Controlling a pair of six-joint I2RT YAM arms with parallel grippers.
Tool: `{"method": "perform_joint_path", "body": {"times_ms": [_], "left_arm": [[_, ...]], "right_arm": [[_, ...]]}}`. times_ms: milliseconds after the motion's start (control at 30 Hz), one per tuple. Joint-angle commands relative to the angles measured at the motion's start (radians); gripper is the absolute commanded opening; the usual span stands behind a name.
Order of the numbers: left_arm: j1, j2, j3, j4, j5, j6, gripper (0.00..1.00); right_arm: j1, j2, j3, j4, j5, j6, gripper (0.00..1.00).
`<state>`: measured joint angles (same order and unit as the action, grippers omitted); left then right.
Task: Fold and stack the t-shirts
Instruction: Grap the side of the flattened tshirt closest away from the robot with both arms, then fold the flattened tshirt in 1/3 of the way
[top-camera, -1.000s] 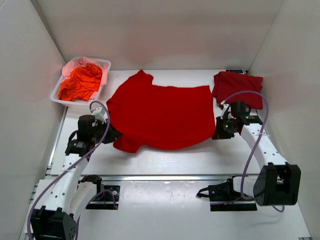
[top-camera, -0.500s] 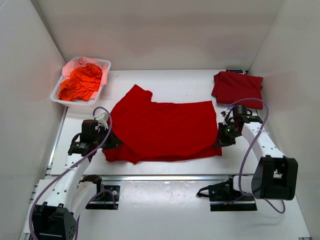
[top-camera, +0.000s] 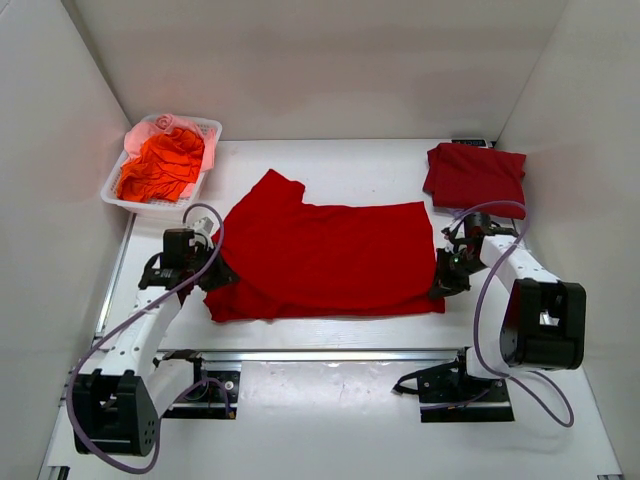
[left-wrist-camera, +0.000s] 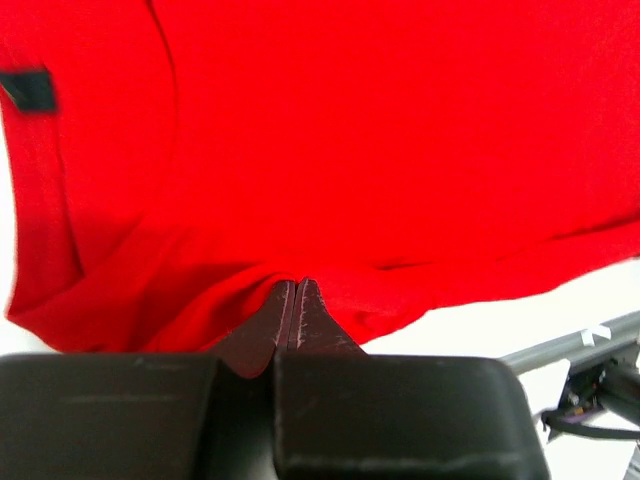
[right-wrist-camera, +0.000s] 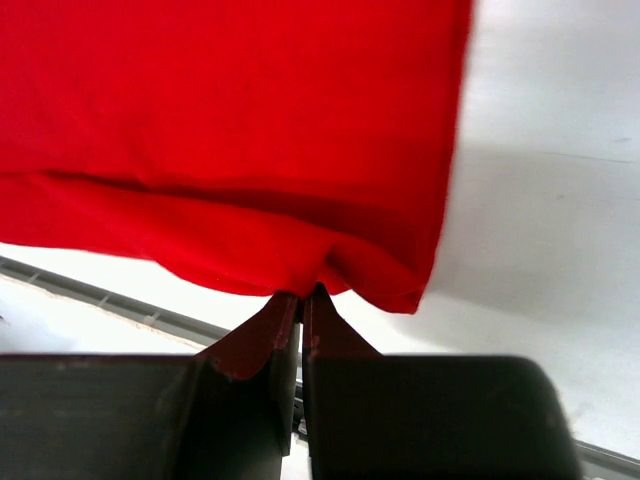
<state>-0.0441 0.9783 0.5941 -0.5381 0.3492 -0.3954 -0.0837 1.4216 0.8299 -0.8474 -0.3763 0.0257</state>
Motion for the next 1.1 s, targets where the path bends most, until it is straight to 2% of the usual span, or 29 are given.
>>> {"method": "perform_joint_path", "body": {"times_ms": [0, 600, 900, 933, 967, 1000, 1033, 1067], "left_arm": [[0.026, 0.019, 0.067, 0.044, -0.021, 0.033, 0.0], [0.043, 0.152, 0.092, 0.121, -0.045, 0.059, 0.0], [0.041, 0.195, 0.124, 0.188, -0.053, 0.036, 0.0], [0.044, 0.203, 0.13, 0.184, -0.056, 0.035, 0.0], [0.044, 0.207, 0.134, 0.181, -0.062, 0.036, 0.0], [0.044, 0.217, 0.138, 0.169, -0.062, 0.041, 0.01], [0.044, 0.224, 0.141, 0.165, -0.053, 0.047, 0.15], [0.043, 0.226, 0.139, 0.171, -0.05, 0.059, 0.25]], "right_arm": [[-0.03, 0.007, 0.015, 0.027, -0.007, -0.012, 0.0], [-0.064, 0.086, 0.083, 0.053, -0.019, 0.002, 0.0], [-0.063, 0.1, 0.057, 0.097, -0.021, 0.017, 0.04], [-0.06, 0.106, 0.061, 0.102, -0.016, 0.019, 0.08], [-0.065, 0.1, 0.067, 0.099, -0.01, 0.023, 0.2], [-0.059, 0.102, 0.071, 0.099, 0.014, 0.022, 0.36], [-0.062, 0.1, 0.071, 0.097, 0.04, 0.023, 0.44], [-0.062, 0.085, 0.074, 0.099, 0.049, 0.035, 0.55]]}}
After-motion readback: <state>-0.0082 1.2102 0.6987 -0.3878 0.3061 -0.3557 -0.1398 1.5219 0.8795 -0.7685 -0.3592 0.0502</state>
